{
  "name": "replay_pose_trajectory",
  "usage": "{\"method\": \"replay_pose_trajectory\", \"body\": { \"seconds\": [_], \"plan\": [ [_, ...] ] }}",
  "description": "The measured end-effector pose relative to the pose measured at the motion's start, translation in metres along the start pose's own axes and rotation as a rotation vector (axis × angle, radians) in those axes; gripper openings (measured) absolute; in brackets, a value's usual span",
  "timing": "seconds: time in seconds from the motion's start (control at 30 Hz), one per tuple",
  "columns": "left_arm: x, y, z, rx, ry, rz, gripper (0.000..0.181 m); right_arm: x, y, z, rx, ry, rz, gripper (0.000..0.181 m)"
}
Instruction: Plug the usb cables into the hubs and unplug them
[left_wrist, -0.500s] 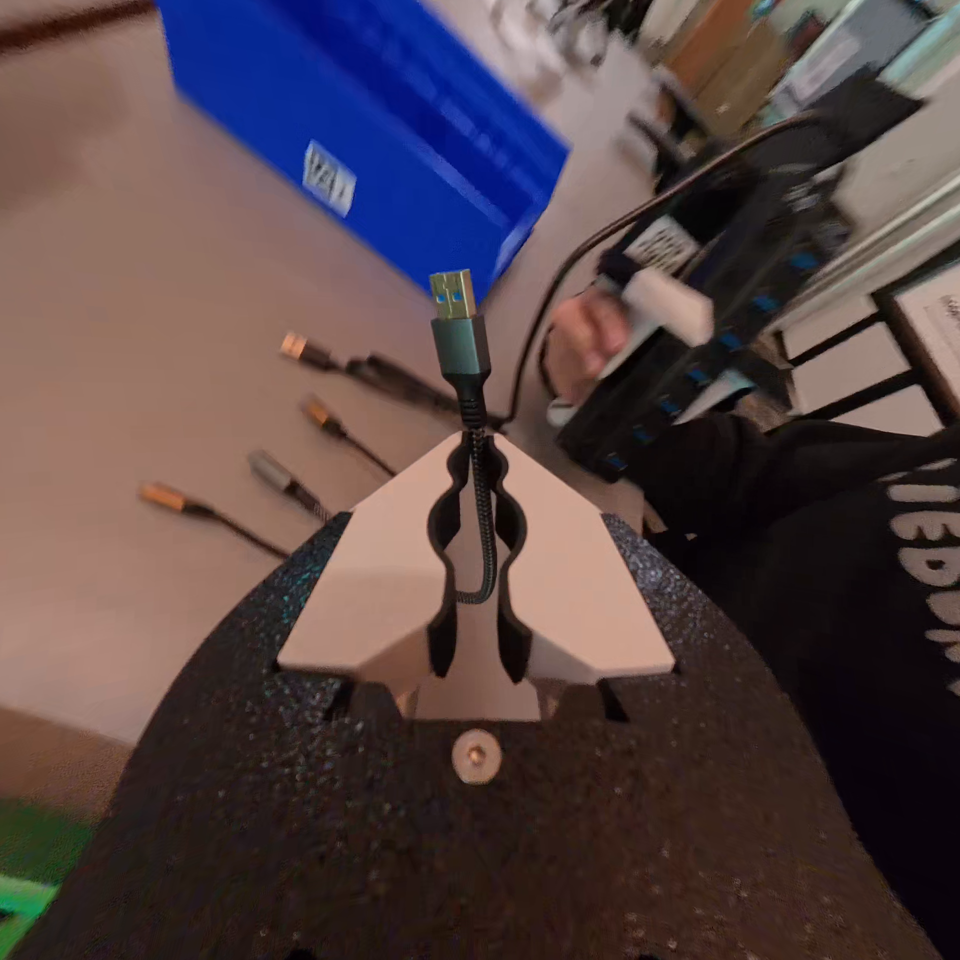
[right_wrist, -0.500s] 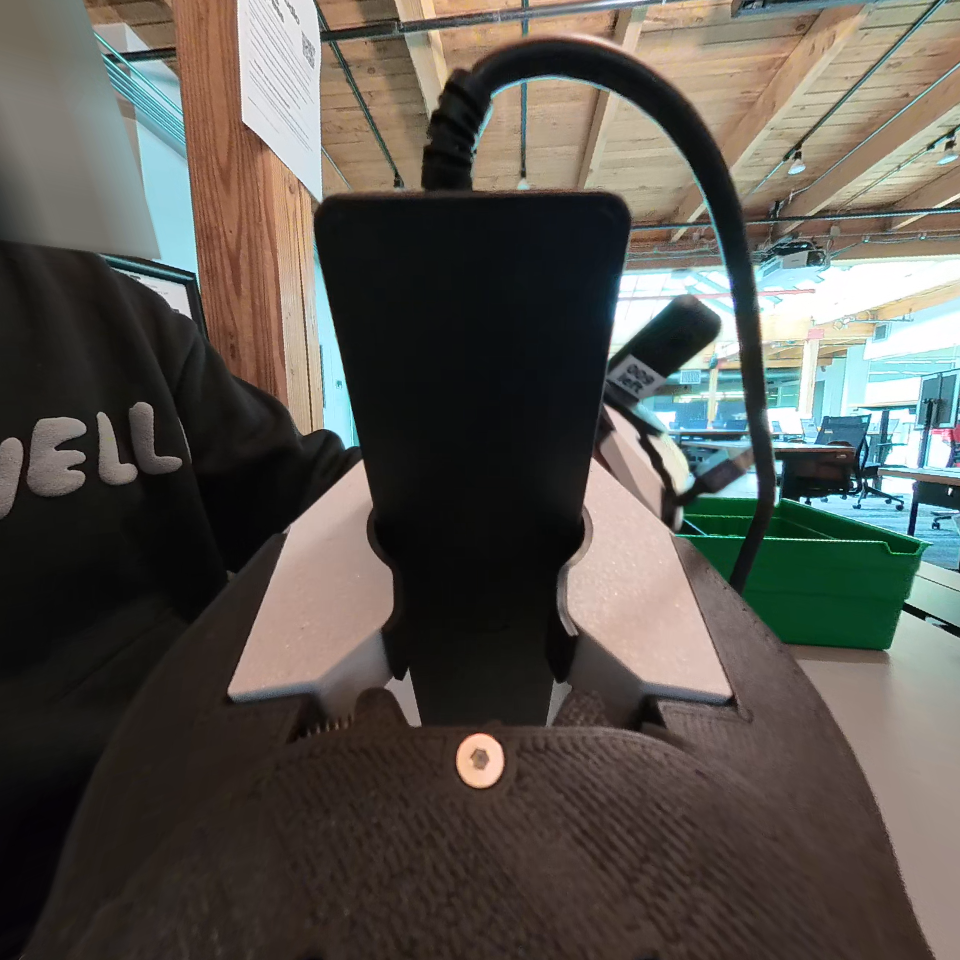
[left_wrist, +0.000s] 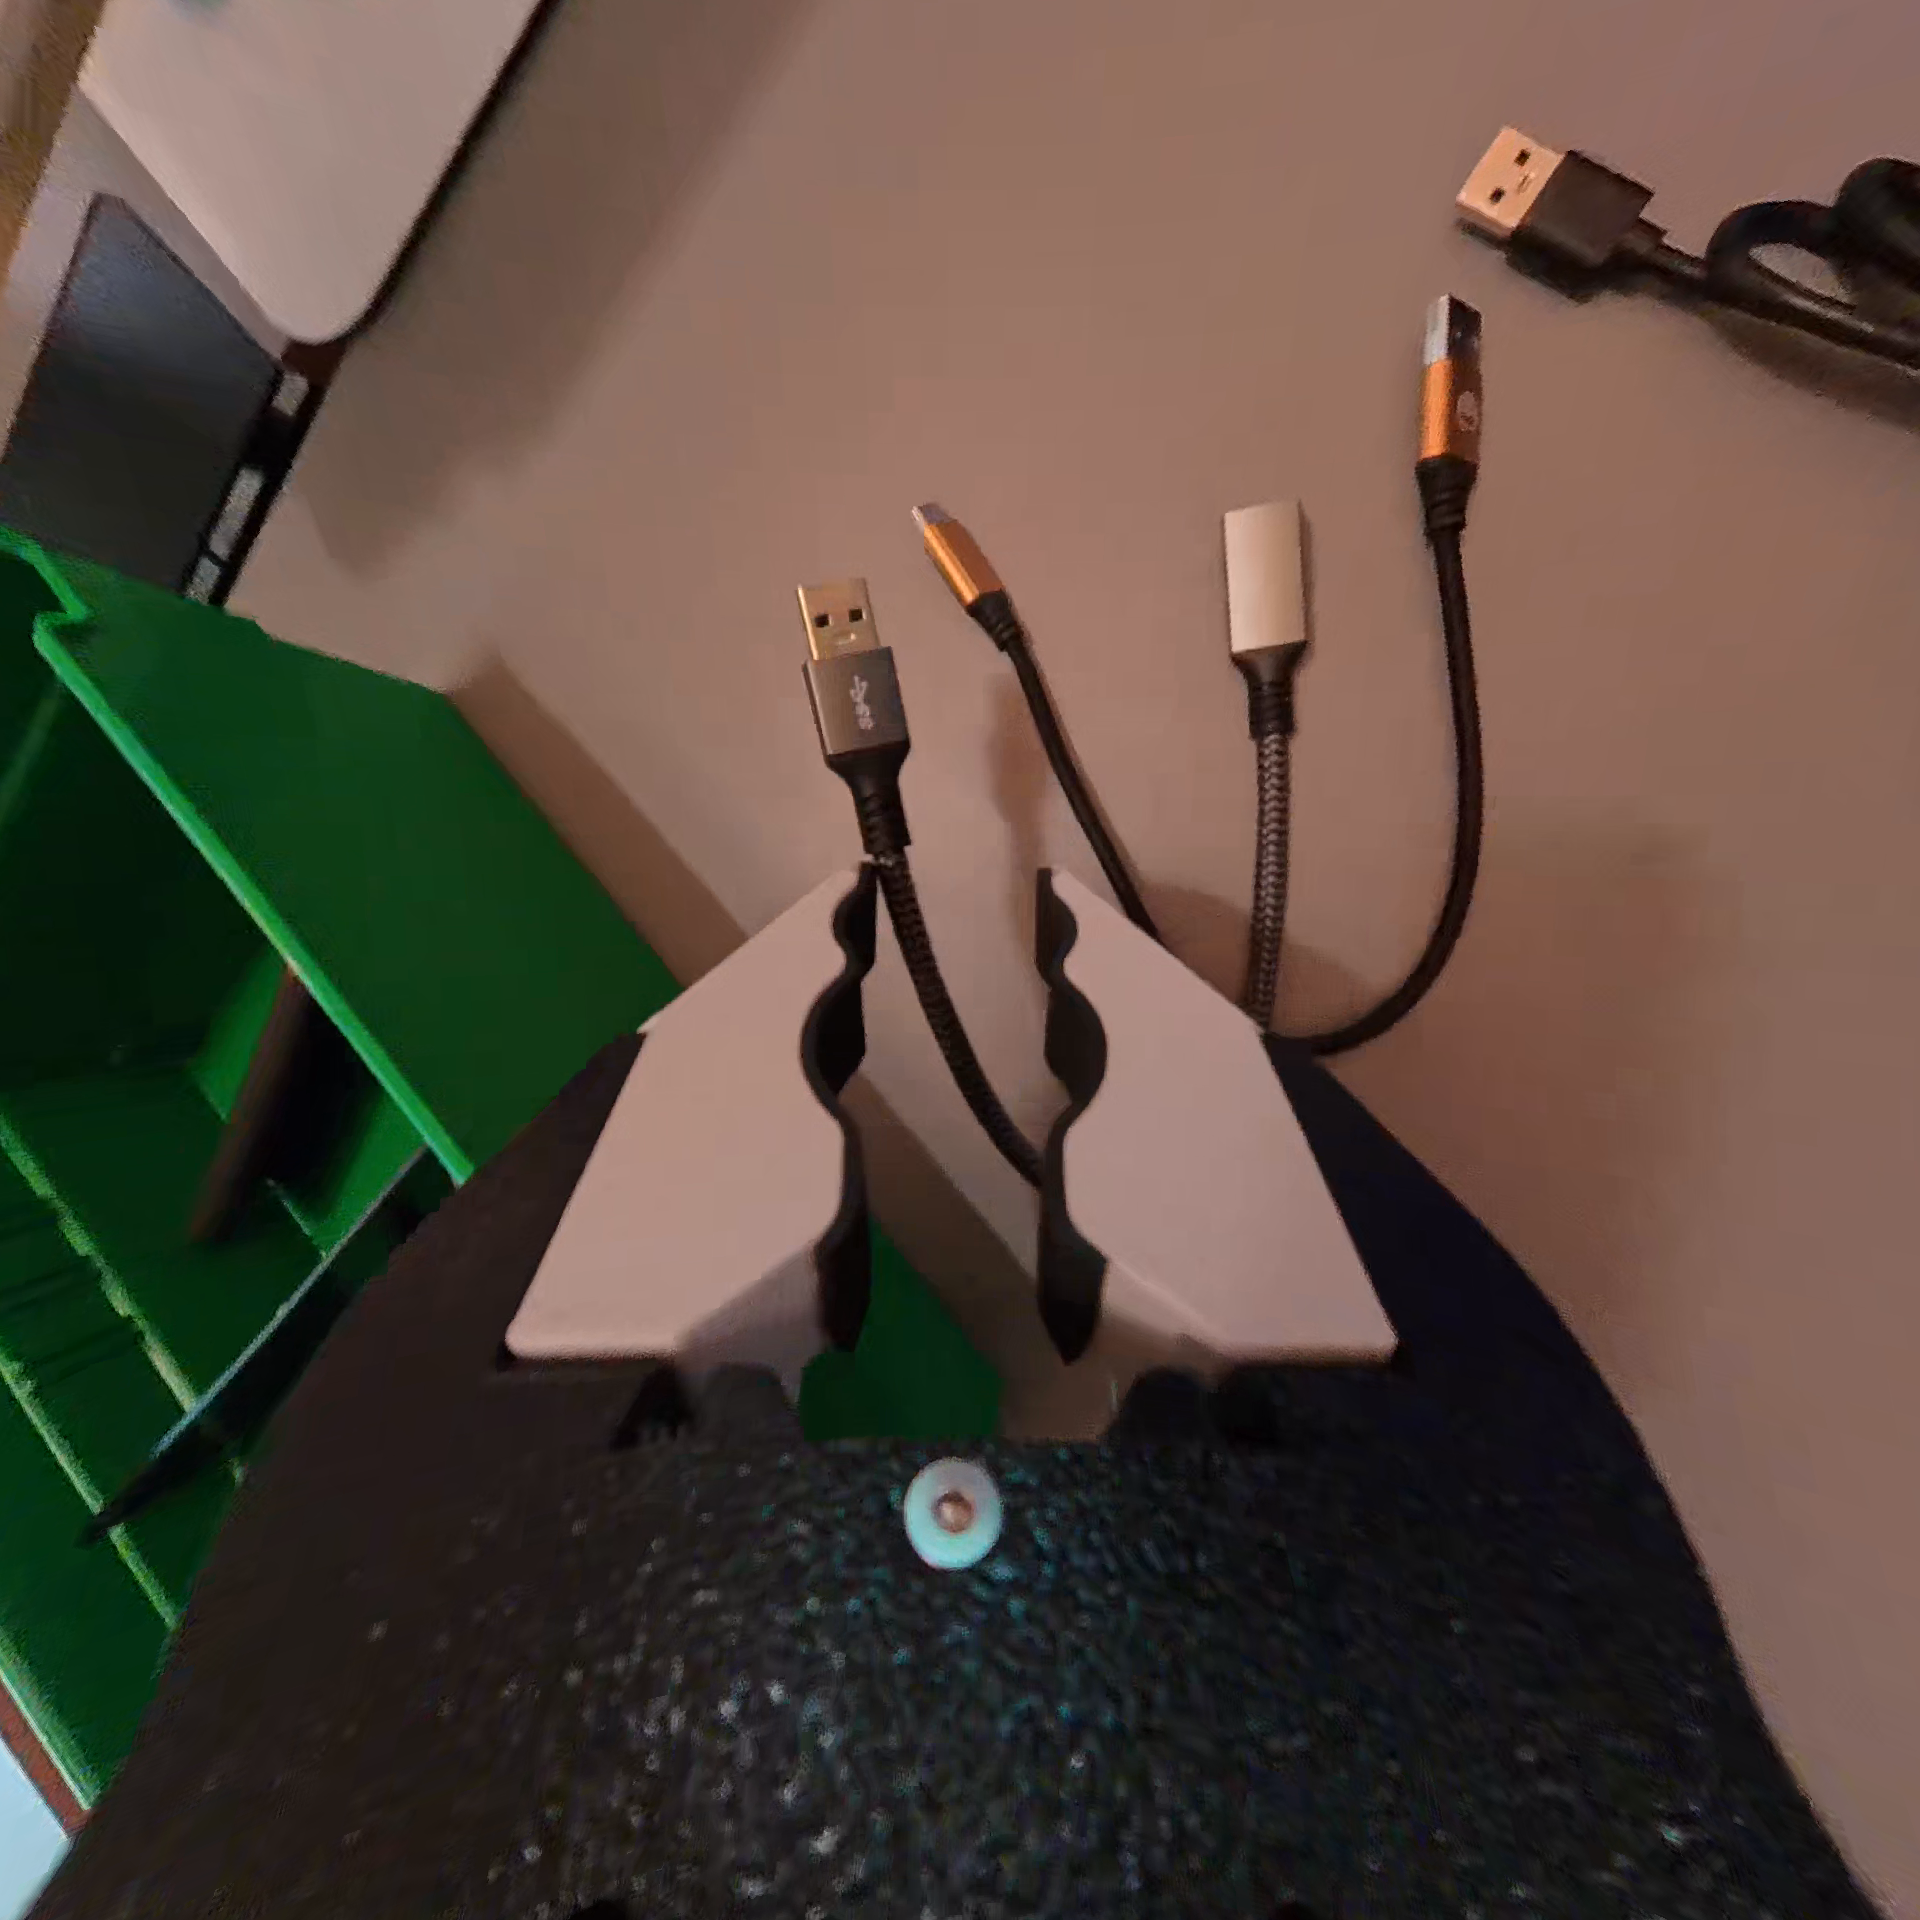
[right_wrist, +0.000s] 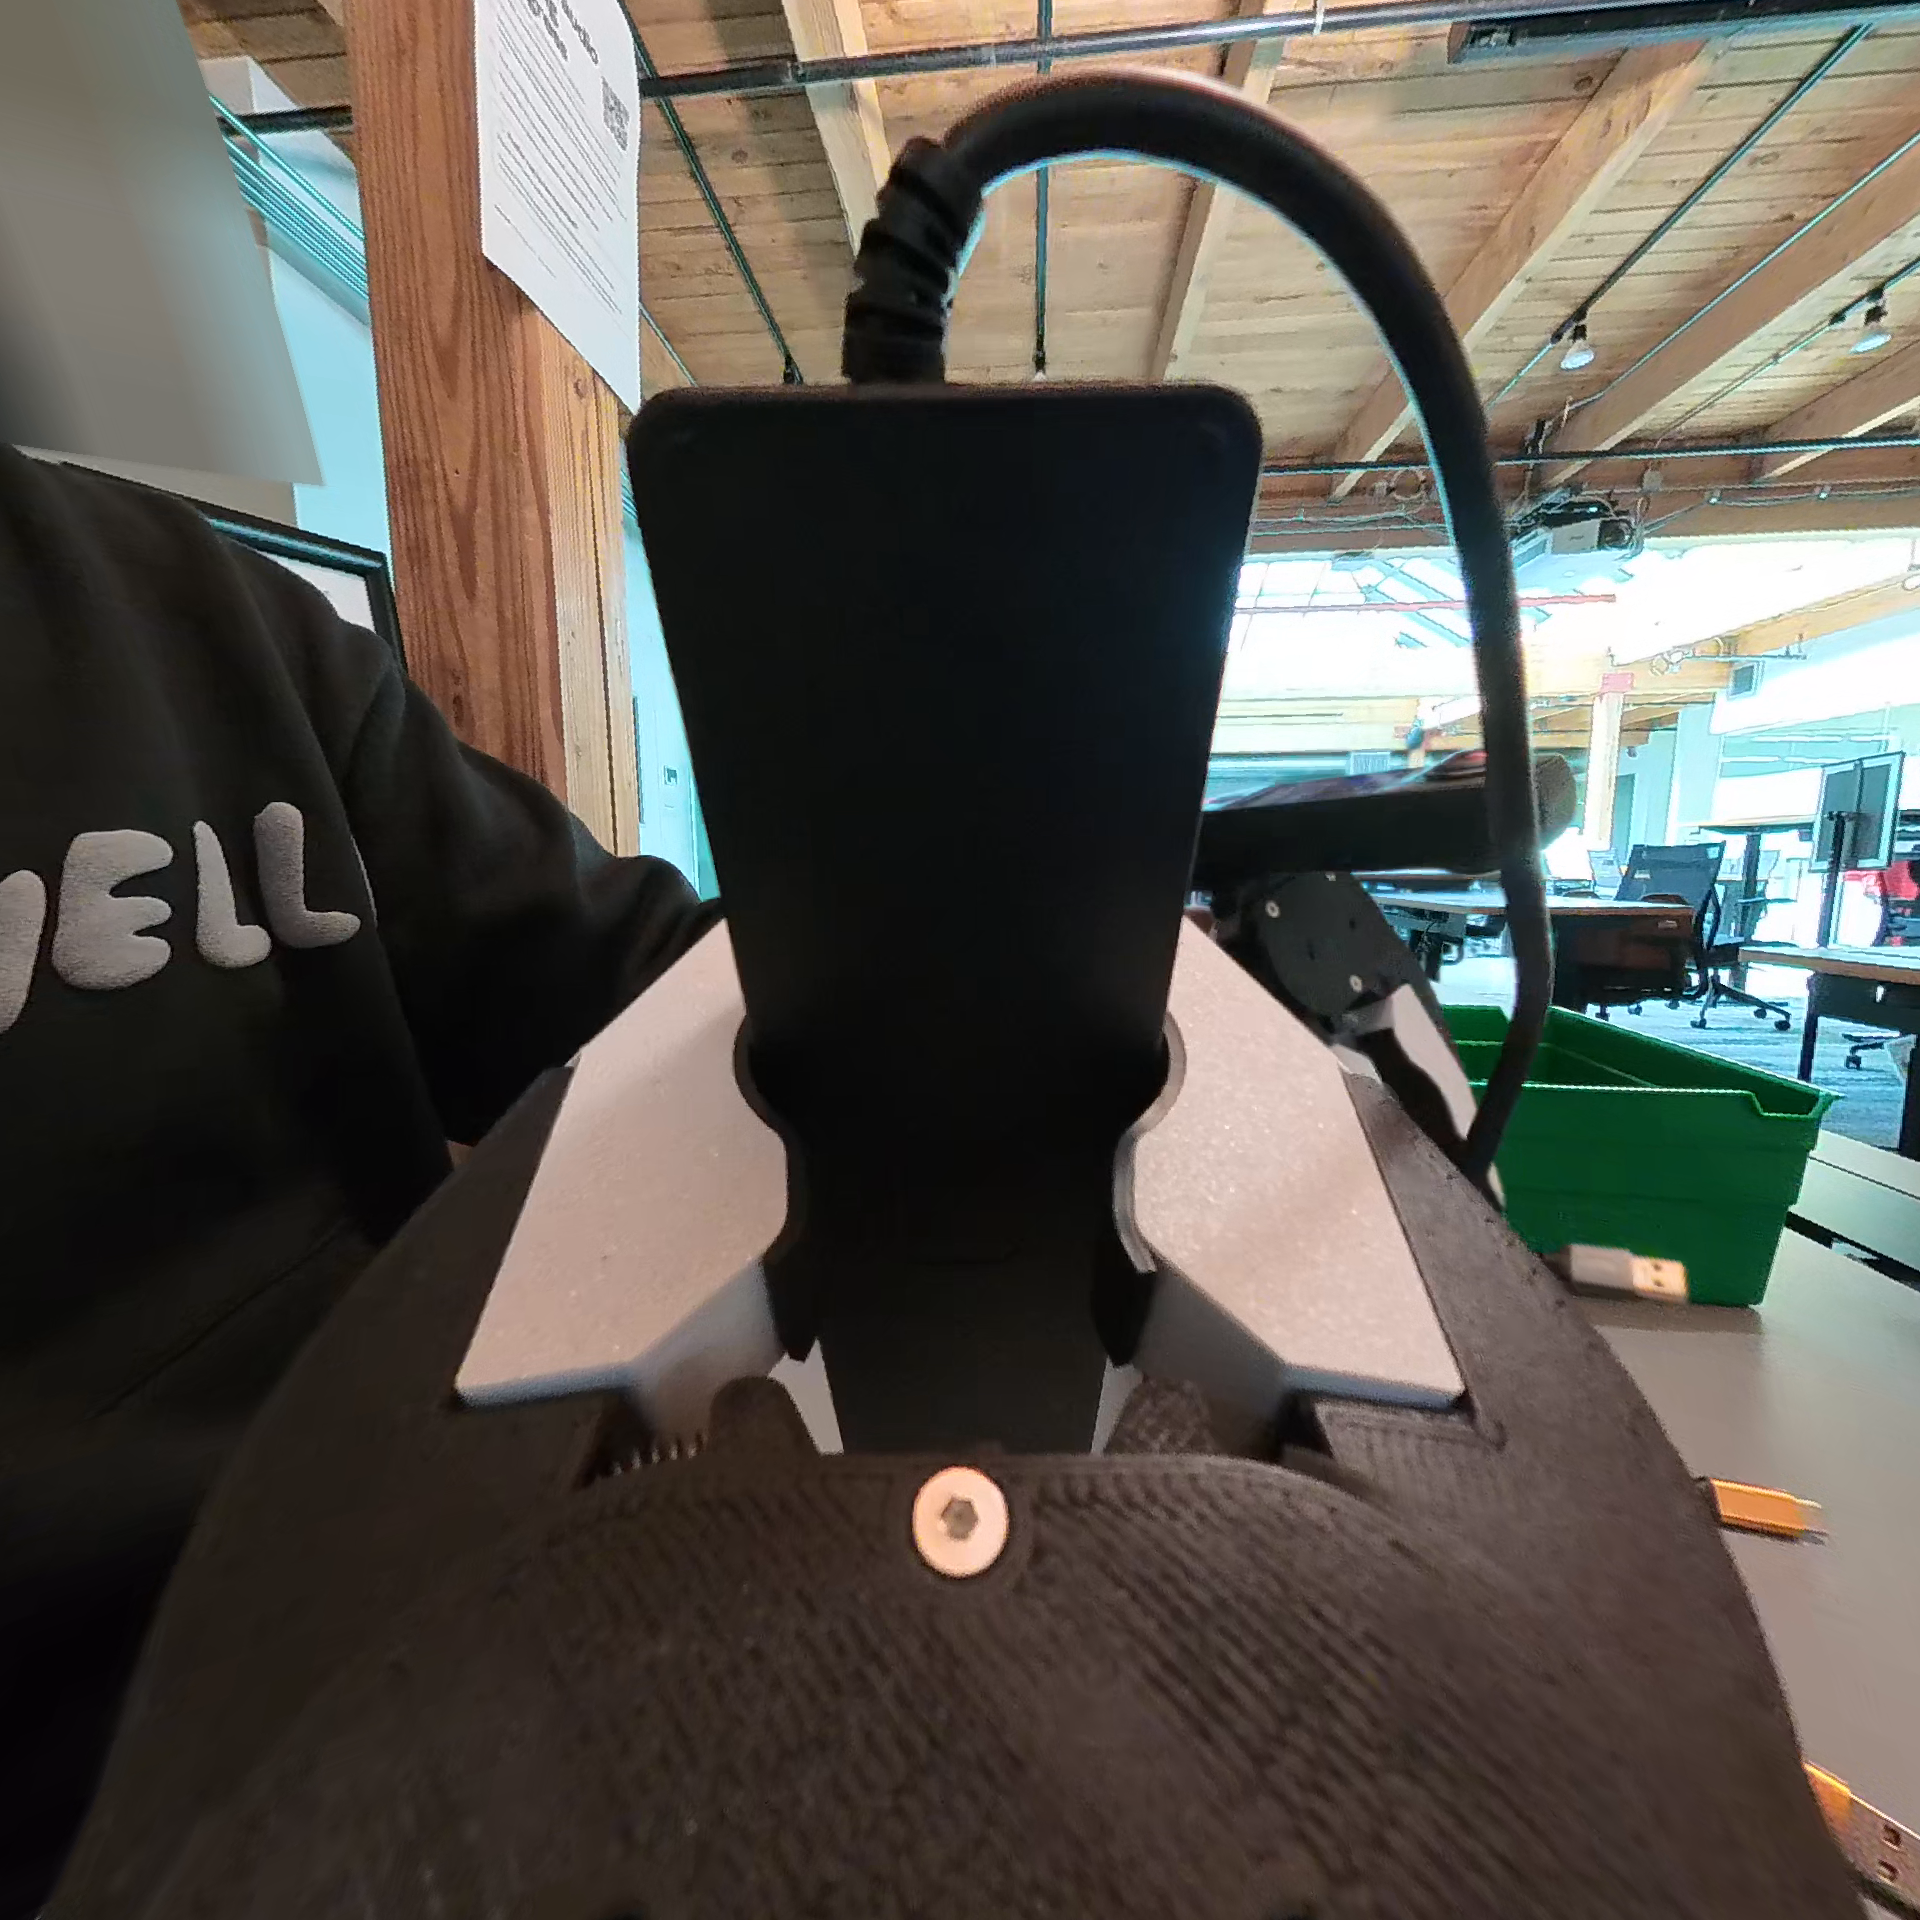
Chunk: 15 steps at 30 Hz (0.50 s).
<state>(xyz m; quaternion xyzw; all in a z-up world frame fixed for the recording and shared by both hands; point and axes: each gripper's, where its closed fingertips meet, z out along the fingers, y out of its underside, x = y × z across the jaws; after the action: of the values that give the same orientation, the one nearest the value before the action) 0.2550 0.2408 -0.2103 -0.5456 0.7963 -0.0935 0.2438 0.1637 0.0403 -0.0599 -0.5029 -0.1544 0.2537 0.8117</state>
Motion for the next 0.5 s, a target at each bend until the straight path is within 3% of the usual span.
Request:
{"method": "replay_pose_trajectory", "body": {
  "seconds": [0.03,0.23,0.4,0.5],
  "plan": [
    [0.003,-0.004,0.001,0.022,0.005,0.028,0.029,0.0,0.0,0.0,-0.002,-0.001,-0.001,0.062],
    [0.009,-0.015,0.012,0.026,-0.023,0.149,0.027,0.0,0.0,0.0,-0.007,0.005,-0.013,0.062],
    [0.081,-0.048,0.011,0.23,0.22,0.231,0.025,0.005,0.005,-0.001,-0.049,0.035,-0.044,0.062],
    [0.096,-0.046,0.031,0.198,0.198,0.282,0.02,0.006,0.002,-0.003,-0.034,0.044,-0.041,0.062]
  ]
}}
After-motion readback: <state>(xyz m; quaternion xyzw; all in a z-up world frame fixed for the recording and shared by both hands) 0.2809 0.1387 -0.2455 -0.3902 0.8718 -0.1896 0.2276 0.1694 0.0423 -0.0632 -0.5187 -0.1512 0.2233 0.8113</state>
